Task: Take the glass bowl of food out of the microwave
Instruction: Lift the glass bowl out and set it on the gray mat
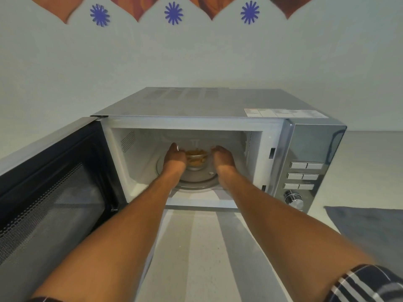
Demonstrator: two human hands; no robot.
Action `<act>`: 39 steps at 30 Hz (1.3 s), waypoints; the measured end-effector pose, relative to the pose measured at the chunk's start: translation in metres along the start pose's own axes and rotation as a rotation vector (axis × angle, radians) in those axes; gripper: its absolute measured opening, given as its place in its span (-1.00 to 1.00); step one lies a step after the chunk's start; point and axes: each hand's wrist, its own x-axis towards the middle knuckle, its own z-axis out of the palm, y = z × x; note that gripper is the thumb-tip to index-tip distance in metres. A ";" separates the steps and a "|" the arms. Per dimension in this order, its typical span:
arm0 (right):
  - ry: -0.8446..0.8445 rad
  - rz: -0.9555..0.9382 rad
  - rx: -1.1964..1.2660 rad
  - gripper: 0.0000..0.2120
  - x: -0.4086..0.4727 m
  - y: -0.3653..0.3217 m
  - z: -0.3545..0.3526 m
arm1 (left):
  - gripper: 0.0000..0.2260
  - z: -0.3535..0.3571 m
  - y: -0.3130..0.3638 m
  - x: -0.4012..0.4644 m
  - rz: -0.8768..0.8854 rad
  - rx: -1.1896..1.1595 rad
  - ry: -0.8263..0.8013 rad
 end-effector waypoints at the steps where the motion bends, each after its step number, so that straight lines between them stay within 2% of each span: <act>1: -0.003 0.014 -0.004 -0.76 0.000 0.000 0.002 | -0.57 0.000 0.000 0.002 -0.015 0.014 -0.007; 8: -0.033 0.094 0.005 -0.73 -0.007 -0.004 0.007 | -0.65 0.004 0.000 0.003 -0.119 -0.099 -0.010; 14: -0.035 0.074 -0.014 -0.69 -0.028 -0.005 0.000 | -0.68 0.001 -0.004 -0.030 -0.167 -0.332 0.078; 17: -0.049 0.077 0.133 -0.69 -0.053 -0.007 -0.010 | -0.70 -0.004 -0.004 -0.057 -0.122 -0.439 0.077; 20: -0.097 0.002 0.160 -0.71 -0.084 -0.008 -0.020 | -0.73 -0.014 0.001 -0.092 -0.083 -0.536 0.068; 24: -0.087 -0.059 0.208 -0.75 -0.126 -0.003 -0.034 | -0.66 -0.025 0.005 -0.141 -0.059 -0.613 0.020; 27: -0.102 -0.080 0.261 -0.65 -0.161 0.008 -0.051 | -0.61 -0.029 0.002 -0.180 -0.071 -0.640 0.013; 30: -0.098 -0.119 0.282 -0.72 -0.197 0.022 -0.079 | -0.63 -0.031 -0.005 -0.229 0.001 -0.645 -0.063; 35: -0.108 -0.119 0.307 -0.50 -0.252 0.051 -0.134 | -0.64 -0.009 -0.021 -0.293 0.048 -0.638 -0.178; 39: -0.032 -0.130 0.277 -0.53 -0.277 0.067 -0.181 | -0.64 0.024 -0.022 -0.326 0.066 -0.619 -0.285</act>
